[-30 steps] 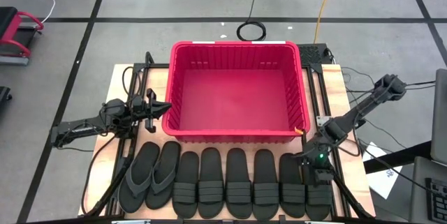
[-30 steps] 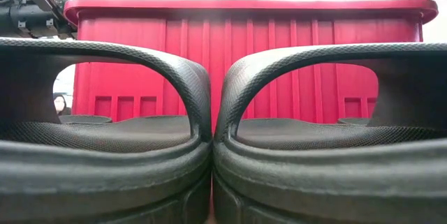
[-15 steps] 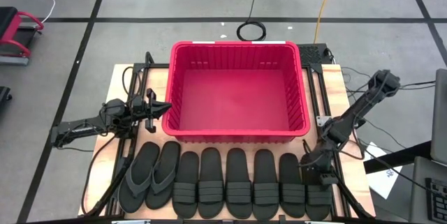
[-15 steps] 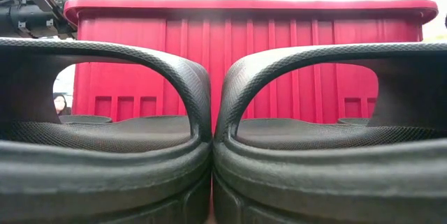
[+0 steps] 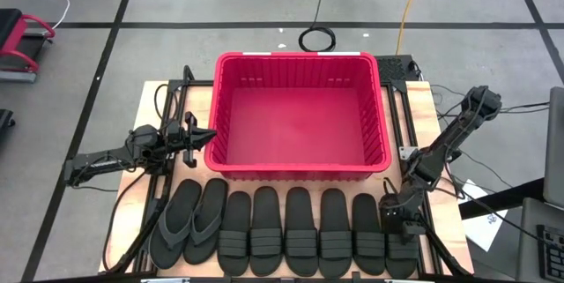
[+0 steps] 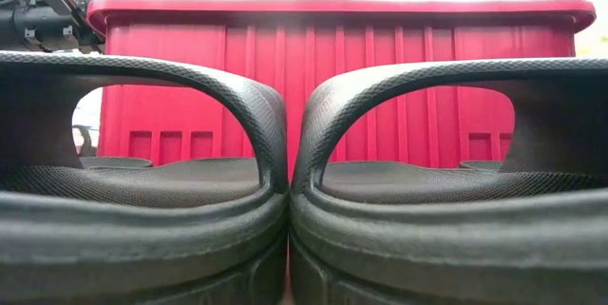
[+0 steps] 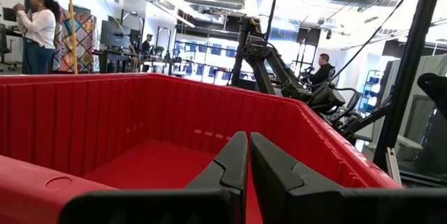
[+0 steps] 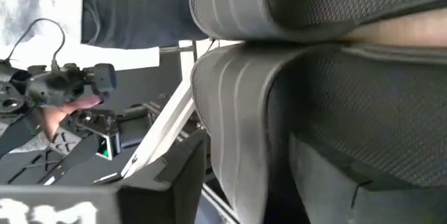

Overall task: Pick and place slides into bin
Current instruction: Put the black slide into the red bin

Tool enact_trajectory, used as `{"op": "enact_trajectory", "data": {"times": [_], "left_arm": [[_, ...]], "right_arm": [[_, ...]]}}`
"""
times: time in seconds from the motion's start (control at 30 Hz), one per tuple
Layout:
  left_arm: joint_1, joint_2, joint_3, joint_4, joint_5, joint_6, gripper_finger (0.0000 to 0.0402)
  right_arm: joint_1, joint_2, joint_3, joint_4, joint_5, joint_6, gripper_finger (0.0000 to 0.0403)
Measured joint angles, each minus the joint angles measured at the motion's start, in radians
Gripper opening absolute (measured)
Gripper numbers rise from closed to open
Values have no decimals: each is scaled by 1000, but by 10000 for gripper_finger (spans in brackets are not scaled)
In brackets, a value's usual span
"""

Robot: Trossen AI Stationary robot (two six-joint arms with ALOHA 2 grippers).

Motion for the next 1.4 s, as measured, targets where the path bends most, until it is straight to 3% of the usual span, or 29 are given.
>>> {"op": "enact_trajectory", "data": {"times": [0.17,0.4,0.73,1.17,1.4], "left_arm": [[0,1,0,0,0,0,24],[0,1,0,0,0,-11,24],[0,1,0,0,0,-14,24],[0,1,0,0,0,-13,24],[0,1,0,-1,0,-14,24]], "right_arm": [[2,5,0,-4,32,-61,128],[1,12,-24,70,-30,-51,14],[-6,-12,-32,232,-134,119,5],[-7,-96,1,182,-146,171,2],[-15,-107,79,120,-125,85,2]]}}
